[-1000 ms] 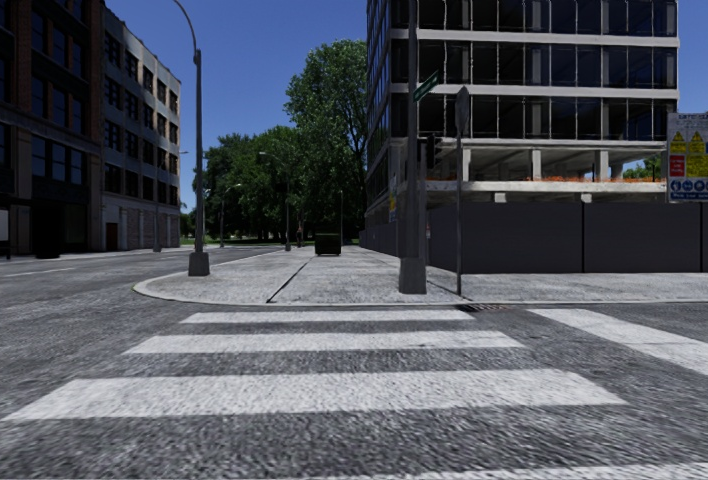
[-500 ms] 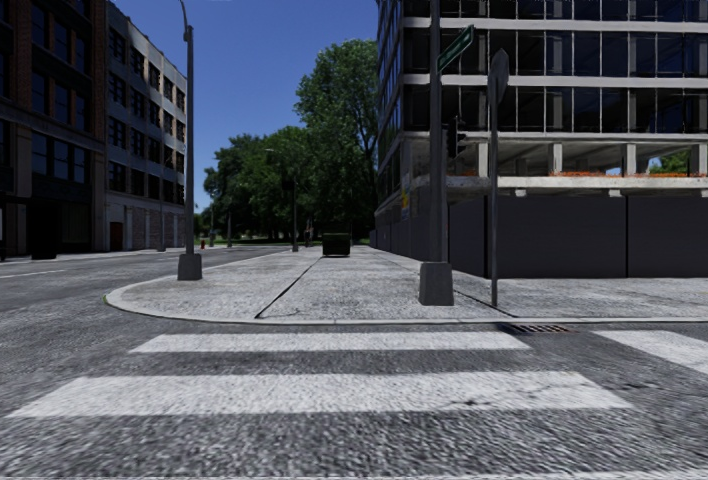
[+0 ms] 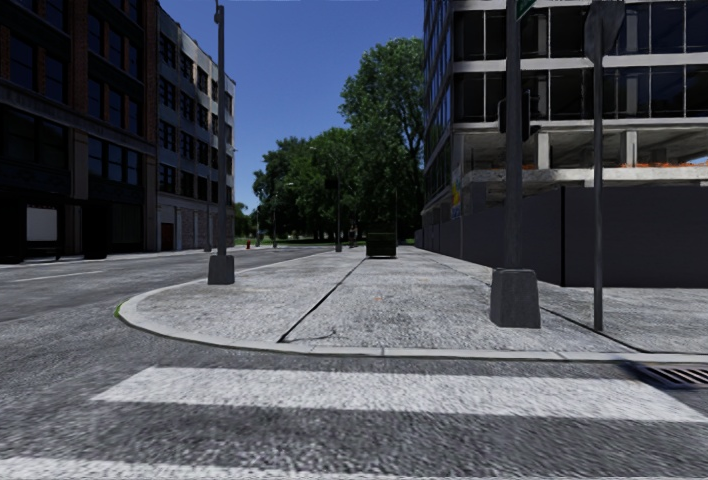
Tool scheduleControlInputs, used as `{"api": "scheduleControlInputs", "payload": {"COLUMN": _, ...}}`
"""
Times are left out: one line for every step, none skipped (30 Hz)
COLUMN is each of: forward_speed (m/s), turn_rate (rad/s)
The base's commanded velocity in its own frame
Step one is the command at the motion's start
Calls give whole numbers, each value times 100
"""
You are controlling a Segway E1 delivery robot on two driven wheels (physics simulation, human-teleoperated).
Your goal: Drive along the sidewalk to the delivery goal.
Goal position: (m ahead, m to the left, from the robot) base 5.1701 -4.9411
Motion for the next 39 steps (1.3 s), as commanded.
{"api": "scheduleControlInputs", "payload": {"forward_speed": 193, "turn_rate": 0}}
{"api": "scheduleControlInputs", "payload": {"forward_speed": 193, "turn_rate": 0}}
{"api": "scheduleControlInputs", "payload": {"forward_speed": 193, "turn_rate": 0}}
{"api": "scheduleControlInputs", "payload": {"forward_speed": 192, "turn_rate": 0}}
{"api": "scheduleControlInputs", "payload": {"forward_speed": 192, "turn_rate": 0}}
{"api": "scheduleControlInputs", "payload": {"forward_speed": 186, "turn_rate": 0}}
{"api": "scheduleControlInputs", "payload": {"forward_speed": 180, "turn_rate": 0}}
{"api": "scheduleControlInputs", "payload": {"forward_speed": 180, "turn_rate": 0}}
{"api": "scheduleControlInputs", "payload": {"forward_speed": 173, "turn_rate": 0}}
{"api": "scheduleControlInputs", "payload": {"forward_speed": 167, "turn_rate": 0}}
{"api": "scheduleControlInputs", "payload": {"forward_speed": 162, "turn_rate": 0}}
{"api": "scheduleControlInputs", "payload": {"forward_speed": 162, "turn_rate": 0}}
{"api": "scheduleControlInputs", "payload": {"forward_speed": 160, "turn_rate": 0}}
{"api": "scheduleControlInputs", "payload": {"forward_speed": 159, "turn_rate": 0}}
{"api": "scheduleControlInputs", "payload": {"forward_speed": 159, "turn_rate": 0}}
{"api": "scheduleControlInputs", "payload": {"forward_speed": 158, "turn_rate": 0}}
{"api": "scheduleControlInputs", "payload": {"forward_speed": 158, "turn_rate": 0}}
{"api": "scheduleControlInputs", "payload": {"forward_speed": 158, "turn_rate": 0}}
{"api": "scheduleControlInputs", "payload": {"forward_speed": 158, "turn_rate": 0}}
{"api": "scheduleControlInputs", "payload": {"forward_speed": 158, "turn_rate": 0}}
{"api": "scheduleControlInputs", "payload": {"forward_speed": 156, "turn_rate": 0}}
{"api": "scheduleControlInputs", "payload": {"forward_speed": 150, "turn_rate": 0}}
{"api": "scheduleControlInputs", "payload": {"forward_speed": 150, "turn_rate": 0}}
{"api": "scheduleControlInputs", "payload": {"forward_speed": 126, "turn_rate": 0}}
{"api": "scheduleControlInputs", "payload": {"forward_speed": 99, "turn_rate": 0}}
{"api": "scheduleControlInputs", "payload": {"forward_speed": 92, "turn_rate": 0}}
{"api": "scheduleControlInputs", "payload": {"forward_speed": 92, "turn_rate": 0}}
{"api": "scheduleControlInputs", "payload": {"forward_speed": 96, "turn_rate": 0}}
{"api": "scheduleControlInputs", "payload": {"forward_speed": 103, "turn_rate": 0}}
{"api": "scheduleControlInputs", "payload": {"forward_speed": 112, "turn_rate": 0}}
{"api": "scheduleControlInputs", "payload": {"forward_speed": 112, "turn_rate": 0}}
{"api": "scheduleControlInputs", "payload": {"forward_speed": 118, "turn_rate": 0}}
{"api": "scheduleControlInputs", "payload": {"forward_speed": 123, "turn_rate": 0}}
{"api": "scheduleControlInputs", "payload": {"forward_speed": 124, "turn_rate": 0}}
{"api": "scheduleControlInputs", "payload": {"forward_speed": 124, "turn_rate": 0}}
{"api": "scheduleControlInputs", "payload": {"forward_speed": 125, "turn_rate": 0}}
{"api": "scheduleControlInputs", "payload": {"forward_speed": 125, "turn_rate": 0}}
{"api": "scheduleControlInputs", "payload": {"forward_speed": 125, "turn_rate": 0}}
{"api": "scheduleControlInputs", "payload": {"forward_speed": 125, "turn_rate": 0}}
